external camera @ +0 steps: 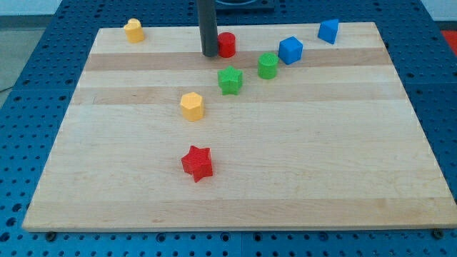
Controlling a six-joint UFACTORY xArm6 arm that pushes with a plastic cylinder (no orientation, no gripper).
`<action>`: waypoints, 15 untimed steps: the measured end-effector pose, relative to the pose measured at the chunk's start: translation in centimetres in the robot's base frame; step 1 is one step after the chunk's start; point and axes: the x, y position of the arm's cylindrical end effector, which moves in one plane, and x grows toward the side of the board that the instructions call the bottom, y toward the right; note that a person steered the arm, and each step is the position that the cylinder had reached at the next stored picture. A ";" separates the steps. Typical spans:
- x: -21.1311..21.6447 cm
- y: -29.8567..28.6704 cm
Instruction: Slide the red circle at the top center of the board
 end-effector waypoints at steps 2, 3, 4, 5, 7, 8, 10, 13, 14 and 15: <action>3.4 5.2; 0.4 7.8; -2.8 7.4; -4.5 6.3; -1.1 7.9; 1.3 6.6; -0.5 -0.6; 2.9 1.3; 2.3 4.0; -0.5 3.9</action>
